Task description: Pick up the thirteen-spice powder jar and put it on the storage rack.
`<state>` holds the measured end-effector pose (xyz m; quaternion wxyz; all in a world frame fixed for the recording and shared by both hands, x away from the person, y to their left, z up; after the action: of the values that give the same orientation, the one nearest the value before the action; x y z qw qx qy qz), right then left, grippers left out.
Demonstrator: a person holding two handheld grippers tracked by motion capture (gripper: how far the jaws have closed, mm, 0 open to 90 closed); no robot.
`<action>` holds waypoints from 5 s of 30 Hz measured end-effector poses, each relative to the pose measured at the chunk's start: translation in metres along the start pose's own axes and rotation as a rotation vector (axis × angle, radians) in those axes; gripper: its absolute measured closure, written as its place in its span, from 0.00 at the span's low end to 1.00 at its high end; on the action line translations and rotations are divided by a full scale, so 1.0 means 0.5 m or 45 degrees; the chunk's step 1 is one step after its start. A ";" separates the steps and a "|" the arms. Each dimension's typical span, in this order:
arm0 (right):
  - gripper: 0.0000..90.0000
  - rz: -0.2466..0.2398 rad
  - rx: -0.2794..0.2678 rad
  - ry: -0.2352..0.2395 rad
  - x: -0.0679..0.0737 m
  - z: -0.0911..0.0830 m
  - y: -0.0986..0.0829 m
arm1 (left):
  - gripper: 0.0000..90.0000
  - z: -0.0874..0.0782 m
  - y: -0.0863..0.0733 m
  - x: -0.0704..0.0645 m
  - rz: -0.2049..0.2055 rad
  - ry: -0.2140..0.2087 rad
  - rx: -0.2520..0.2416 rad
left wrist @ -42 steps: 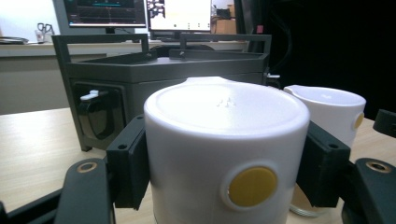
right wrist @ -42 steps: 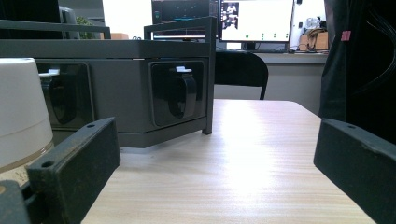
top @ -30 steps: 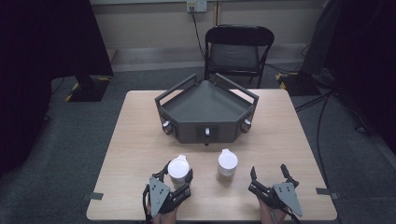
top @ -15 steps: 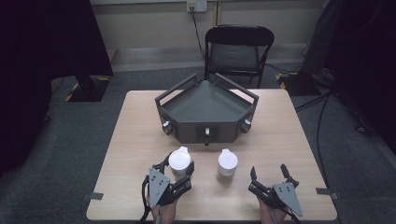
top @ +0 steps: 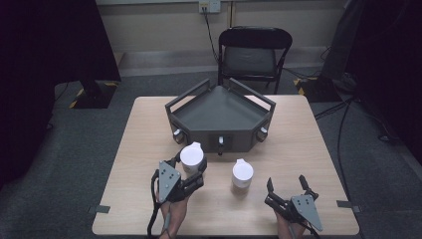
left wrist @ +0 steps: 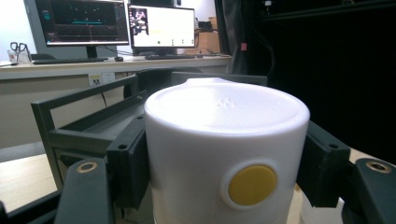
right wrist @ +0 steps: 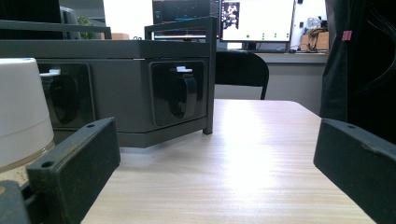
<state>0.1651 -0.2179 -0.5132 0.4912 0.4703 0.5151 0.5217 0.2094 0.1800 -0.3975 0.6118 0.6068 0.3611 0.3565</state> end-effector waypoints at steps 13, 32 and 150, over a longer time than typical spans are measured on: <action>0.00 0.004 0.001 0.001 -0.001 0.000 0.000 | 0.34 0.067 0.053 0.018 0.025 -0.002 -0.018; 0.00 0.004 0.002 0.003 -0.001 0.000 0.000 | 0.34 0.140 0.102 0.027 0.012 0.016 -0.019; 0.00 0.000 0.001 0.018 -0.004 -0.001 0.000 | 0.00 0.319 0.051 0.062 -0.052 0.306 0.017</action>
<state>0.1649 -0.2197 -0.5131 0.4874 0.4669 0.5186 0.5249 0.3639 0.1300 -0.3717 0.5670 0.5564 0.4464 0.4118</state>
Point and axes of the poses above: each handheld gripper's, and its own axes: z roughly forward along the jaws, y roughly out of its top, x roughly to its left, the point moved 3 cm from there along z, roughly forward along the jaws
